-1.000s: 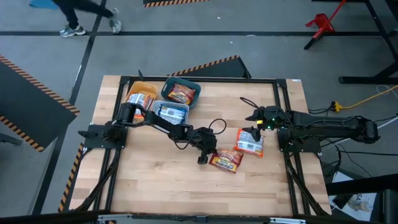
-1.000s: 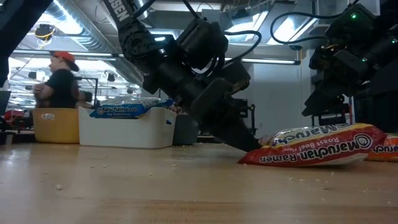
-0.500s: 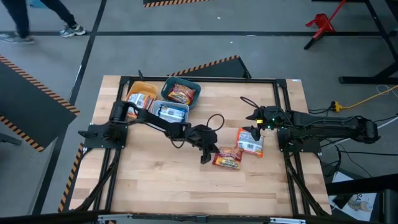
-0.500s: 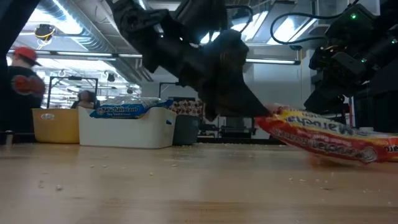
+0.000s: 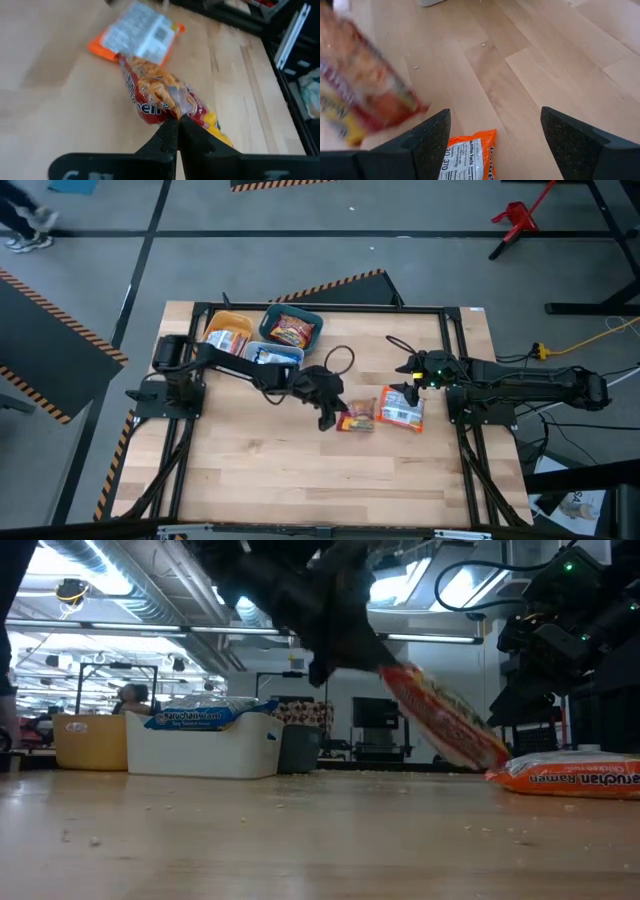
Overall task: Sort Maruchan noodles
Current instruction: Put the red noodle into the blue bin
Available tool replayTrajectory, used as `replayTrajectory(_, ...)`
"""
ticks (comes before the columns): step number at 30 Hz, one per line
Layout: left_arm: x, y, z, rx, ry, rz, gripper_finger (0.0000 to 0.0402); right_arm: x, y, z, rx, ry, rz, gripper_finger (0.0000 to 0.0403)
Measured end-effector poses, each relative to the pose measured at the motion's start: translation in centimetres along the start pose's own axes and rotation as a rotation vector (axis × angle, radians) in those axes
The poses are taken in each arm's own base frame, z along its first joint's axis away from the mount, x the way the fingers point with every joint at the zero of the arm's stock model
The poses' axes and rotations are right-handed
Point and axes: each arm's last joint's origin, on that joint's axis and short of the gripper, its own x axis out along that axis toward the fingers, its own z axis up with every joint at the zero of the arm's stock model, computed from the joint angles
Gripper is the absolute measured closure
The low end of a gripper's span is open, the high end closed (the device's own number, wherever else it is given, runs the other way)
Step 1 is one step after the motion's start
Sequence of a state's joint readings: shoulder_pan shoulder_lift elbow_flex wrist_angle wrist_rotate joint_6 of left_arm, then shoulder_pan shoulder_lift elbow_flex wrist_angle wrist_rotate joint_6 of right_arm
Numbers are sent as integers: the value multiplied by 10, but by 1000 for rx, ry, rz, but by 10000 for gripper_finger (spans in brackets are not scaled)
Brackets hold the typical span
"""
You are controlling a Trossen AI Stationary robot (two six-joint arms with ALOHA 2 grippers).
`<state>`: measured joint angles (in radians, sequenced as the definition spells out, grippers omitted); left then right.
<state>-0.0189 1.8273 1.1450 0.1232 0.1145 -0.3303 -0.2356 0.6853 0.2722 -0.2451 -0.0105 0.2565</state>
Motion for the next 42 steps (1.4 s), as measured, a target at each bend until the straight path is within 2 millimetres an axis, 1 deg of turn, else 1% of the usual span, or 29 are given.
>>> replayTrajectory(3, -17, 3, 12, 14, -24, 16, 401, 0, 0, 0, 0, 0, 0, 107)
replayTrajectory(6, -36, 8, 23, 34, -37, 67, 401, 0, 0, 0, 0, 0, 0, 107)
replayTrajectory(9, -61, 18, 34, 57, -35, 133, 401, 0, 0, 0, 0, 0, 0, 107)
replayTrajectory(12, -90, 30, 44, 81, -31, 202, 401, 0, 0, 0, 0, 1, -1, 107)
replayTrajectory(15, -119, 48, 51, 100, -19, 294, 401, 0, 0, -1, 0, 6, -2, 107)
replayTrajectory(18, -147, 69, 55, 112, -8, 382, 402, 0, 0, -1, 0, 10, -4, 107)
replayTrajectory(22, -176, 103, 56, 102, 30, 454, 401, 0, -1, -2, 0, 22, -7, 107)
replayTrajectory(27, -204, 147, 54, 85, 28, 462, 401, 0, -1, -3, 1, 28, -10, 107)
replayTrajectory(31, -224, 174, 49, 56, 17, 415, 401, 0, -1, -4, 3, 40, -13, 107)
replayTrajectory(36, -242, 190, 43, 71, -2, 311, 401, 0, -1, -4, 4, 45, -15, 107)
replayTrajectory(40, -251, 197, 40, 96, -23, 265, 401, 0, -1, -4, 16, 45, -15, 107)
replayTrajectory(42, -252, 203, 38, 92, -27, 235, 401, 0, -1, -4, 26, 44, -20, 107)
